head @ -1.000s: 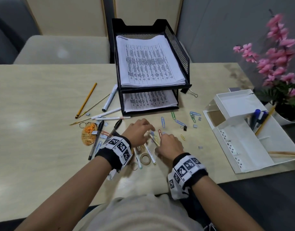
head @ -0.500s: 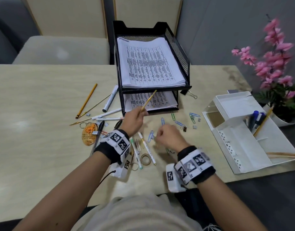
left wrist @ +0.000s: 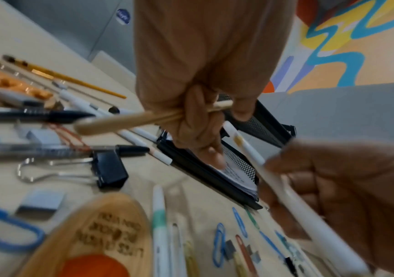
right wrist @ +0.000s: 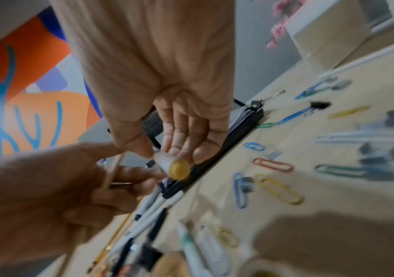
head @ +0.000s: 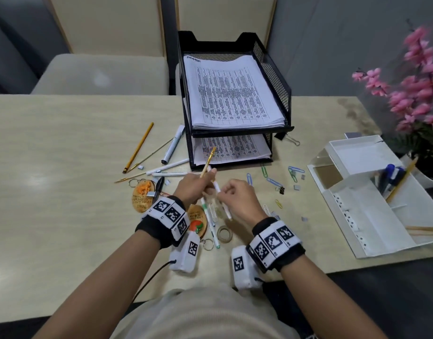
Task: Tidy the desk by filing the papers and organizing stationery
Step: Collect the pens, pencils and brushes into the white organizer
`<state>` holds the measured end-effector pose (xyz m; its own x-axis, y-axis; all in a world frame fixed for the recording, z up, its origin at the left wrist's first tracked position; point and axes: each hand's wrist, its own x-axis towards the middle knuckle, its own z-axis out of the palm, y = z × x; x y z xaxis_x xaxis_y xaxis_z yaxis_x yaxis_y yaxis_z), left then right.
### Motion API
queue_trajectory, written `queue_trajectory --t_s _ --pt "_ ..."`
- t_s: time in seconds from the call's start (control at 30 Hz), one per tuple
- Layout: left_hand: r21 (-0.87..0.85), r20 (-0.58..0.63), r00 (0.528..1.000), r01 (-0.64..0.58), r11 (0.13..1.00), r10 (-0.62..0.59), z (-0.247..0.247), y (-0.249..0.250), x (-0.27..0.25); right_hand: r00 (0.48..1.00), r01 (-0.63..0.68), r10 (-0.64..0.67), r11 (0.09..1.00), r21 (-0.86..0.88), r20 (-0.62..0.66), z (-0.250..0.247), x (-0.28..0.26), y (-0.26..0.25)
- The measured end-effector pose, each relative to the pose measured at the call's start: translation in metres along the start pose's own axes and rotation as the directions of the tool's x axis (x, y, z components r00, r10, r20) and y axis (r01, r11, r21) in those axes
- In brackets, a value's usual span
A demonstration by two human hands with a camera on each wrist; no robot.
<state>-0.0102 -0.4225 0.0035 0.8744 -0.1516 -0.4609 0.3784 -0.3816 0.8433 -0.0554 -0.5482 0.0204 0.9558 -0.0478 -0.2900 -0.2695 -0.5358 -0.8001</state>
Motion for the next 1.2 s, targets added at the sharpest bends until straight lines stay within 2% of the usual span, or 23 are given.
queue_trajectory --t_s 0.03,0.1,0.2,0.27,0.37,0.5,0.6,0.7,0.8,0.87,0.93,0.97,1.03,1.1,1.2 --pt "-0.029 0.014 1.000 -0.015 0.999 0.016 0.001 -0.001 0.000 0.999 0.023 -0.023 1.000 0.021 0.039 0.002 0.001 -0.005" --pt "-0.086 -0.056 0.997 -0.062 0.994 0.057 -0.004 -0.004 0.002 0.996 0.050 -0.050 0.999 -0.001 0.069 0.009 0.007 -0.009" --pt "-0.106 -0.271 0.958 -0.127 0.986 0.094 -0.021 -0.012 0.006 0.998 -0.008 0.018 0.985 -0.172 0.056 0.025 0.022 0.002" --pt "-0.067 -0.359 0.926 -0.148 0.987 0.115 -0.034 -0.016 0.006 0.992 -0.054 0.089 0.943 -0.330 0.091 0.038 0.025 0.008" --pt "-0.059 -0.425 0.897 -0.166 0.984 0.125 -0.048 -0.021 0.005 0.989 -0.009 0.082 0.860 -0.511 0.120 0.052 0.023 0.010" --pt "-0.059 -0.456 0.880 -0.176 0.983 0.131 -0.056 -0.030 0.006 0.994 -0.021 0.076 0.838 -0.545 0.078 0.055 0.025 0.011" --pt "-0.146 -0.415 0.903 -0.191 0.971 0.115 -0.057 -0.036 0.005 0.996 -0.068 0.085 0.904 -0.422 0.022 0.050 0.027 0.004" --pt "-0.271 -0.254 0.966 -0.127 0.954 0.057 -0.053 -0.036 0.003 0.999 -0.014 0.011 0.996 -0.083 -0.037 0.040 0.030 -0.017" --pt "-0.229 -0.099 0.993 -0.082 0.970 0.061 -0.049 -0.031 0.001 0.998 0.060 -0.054 0.984 0.167 -0.038 0.033 0.038 -0.045" --pt "-0.166 -0.092 0.992 -0.098 0.981 0.083 -0.049 -0.030 0.002 0.998 0.059 -0.064 0.949 0.309 0.006 0.034 0.049 -0.058" --pt "-0.168 -0.133 0.989 -0.092 0.981 0.070 -0.055 -0.029 0.001 0.996 0.041 -0.064 0.942 0.333 0.059 0.040 0.064 -0.062" --pt "-0.176 -0.161 0.985 -0.085 0.981 0.056 -0.060 -0.031 0.002 0.995 0.051 -0.072 0.963 0.263 0.069 0.045 0.072 -0.061" --pt "-0.154 -0.217 0.976 -0.069 0.986 0.034 -0.074 -0.038 0.003 0.989 0.121 -0.115 0.991 -0.058 0.095 0.054 0.088 -0.057" --pt "-0.108 -0.259 0.966 -0.041 0.993 0.012 -0.088 -0.046 0.001 0.977 0.188 -0.125 0.885 -0.427 0.172 0.061 0.096 -0.052" --pt "-0.111 -0.303 0.953 -0.005 0.994 -0.029 -0.103 -0.058 -0.001 0.955 0.268 -0.089 0.660 -0.701 0.281 0.065 0.097 -0.043"
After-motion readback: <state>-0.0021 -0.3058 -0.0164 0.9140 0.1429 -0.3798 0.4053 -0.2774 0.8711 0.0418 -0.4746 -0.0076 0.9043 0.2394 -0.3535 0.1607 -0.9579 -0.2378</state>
